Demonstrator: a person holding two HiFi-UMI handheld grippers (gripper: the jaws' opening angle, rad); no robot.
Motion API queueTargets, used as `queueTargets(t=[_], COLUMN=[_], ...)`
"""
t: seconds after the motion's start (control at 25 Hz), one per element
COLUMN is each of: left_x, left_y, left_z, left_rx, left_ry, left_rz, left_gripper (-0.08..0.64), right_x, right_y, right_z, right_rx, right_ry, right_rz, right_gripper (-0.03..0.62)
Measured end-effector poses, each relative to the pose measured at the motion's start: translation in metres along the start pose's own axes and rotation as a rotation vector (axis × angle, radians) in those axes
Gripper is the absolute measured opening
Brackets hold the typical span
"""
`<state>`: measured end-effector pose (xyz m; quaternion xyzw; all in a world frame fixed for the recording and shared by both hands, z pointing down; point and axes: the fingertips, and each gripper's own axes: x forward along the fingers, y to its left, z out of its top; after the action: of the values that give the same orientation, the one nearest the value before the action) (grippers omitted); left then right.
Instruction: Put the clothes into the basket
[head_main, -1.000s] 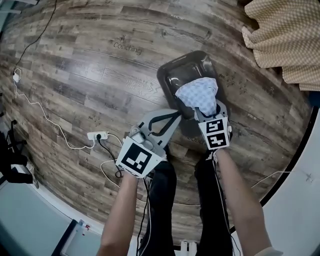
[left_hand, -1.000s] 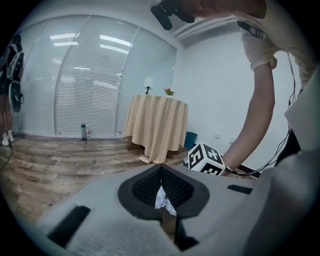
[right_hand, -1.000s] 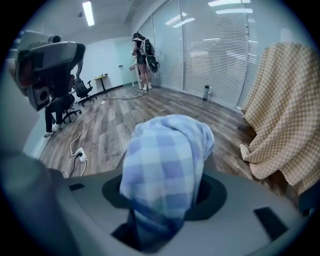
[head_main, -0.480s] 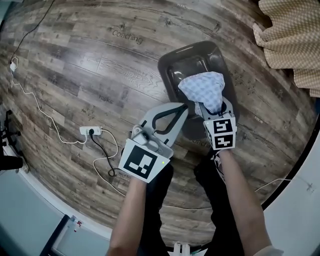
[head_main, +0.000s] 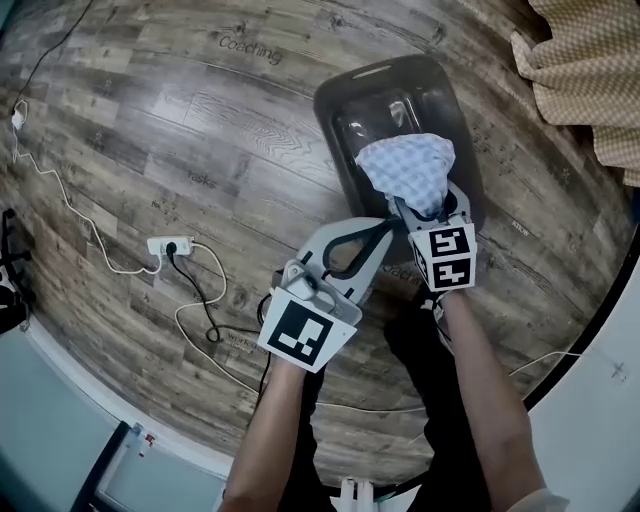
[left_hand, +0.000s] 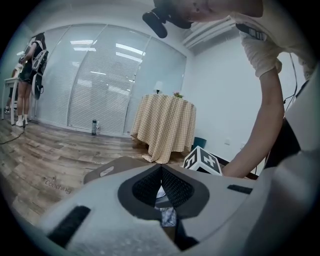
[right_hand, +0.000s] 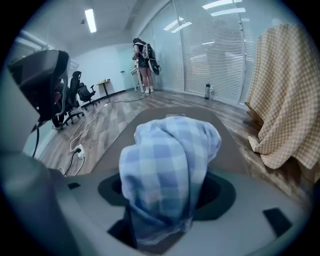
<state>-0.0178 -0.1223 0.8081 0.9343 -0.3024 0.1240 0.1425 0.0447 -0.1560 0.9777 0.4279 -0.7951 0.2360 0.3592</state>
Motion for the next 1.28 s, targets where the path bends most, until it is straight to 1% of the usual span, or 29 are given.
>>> queueTargets(t=[0.12, 0.24, 0.48, 0.56, 0.64, 0.72, 0.76, 0.8, 0.88, 0.92, 1.0, 1.08, 1.28], left_x=[-0.007, -0.011, -0.016, -0.016, -0.016, -0.017, -0.016, -0.016, -0.015, -0.015, -0.015, -0.014, -0.012], left_y=[0.001, 0.003, 0.005, 0.002, -0.001, -0.006, -0.010, -0.015, -0.021, -0.022, -0.023, -0.023, -0.030], left_z=[0.004, 0.012, 0.027, 0.032, 0.035, 0.037, 0.038, 0.040, 0.045, 0.048, 0.054, 0.061, 0.080], left_rx=[-0.014, 0.004, 0.010, 0.023, 0.044, 0.041, 0.031, 0.023, 0.022, 0.022, 0.016, 0.001, -0.024], left_ry=[-0.006, -0.011, -0.002, -0.006, 0.007, 0.027, 0.032, 0.033, 0.030, 0.026, 0.020, 0.014, 0.009], left_rz=[0.009, 0.005, 0.015, 0.012, 0.005, -0.018, -0.033, -0.047, -0.062, -0.065, -0.066, -0.072, -0.093], left_gripper=[0.012, 0.012, 0.012, 0.012, 0.012, 0.012, 0.012, 0.012, 0.012, 0.012, 0.012, 0.012, 0.012], right_x=[-0.003, -0.008, -0.019, -0.024, -0.030, -0.036, -0.040, -0.045, -0.055, -0.059, -0.067, -0.073, -0.097], right_y=[0.003, 0.008, 0.009, 0.008, 0.007, 0.007, 0.006, 0.005, 0.002, 0.001, 0.000, -0.001, -0.005], right_z=[0.000, 0.012, 0.028, 0.033, 0.040, 0.049, 0.053, 0.057, 0.065, 0.069, 0.076, 0.083, 0.096], right_rx=[-0.028, -0.042, -0.033, -0.035, -0.050, -0.051, -0.049, -0.048, -0.051, -0.054, -0.058, -0.056, -0.032], right_ry=[0.017, -0.006, -0.032, -0.041, -0.056, -0.079, -0.093, -0.107, -0.135, -0.144, -0.155, -0.167, -0.186], right_rz=[-0.010, -0.004, 0.009, 0.013, 0.002, -0.005, -0.005, -0.009, -0.029, -0.039, -0.045, -0.037, -0.018], right_gripper=[0.330, 0.377, 0.382, 0.382, 0.380, 0.379, 0.368, 0.331, 0.211, 0.170, 0.043, 0.023, 0.020])
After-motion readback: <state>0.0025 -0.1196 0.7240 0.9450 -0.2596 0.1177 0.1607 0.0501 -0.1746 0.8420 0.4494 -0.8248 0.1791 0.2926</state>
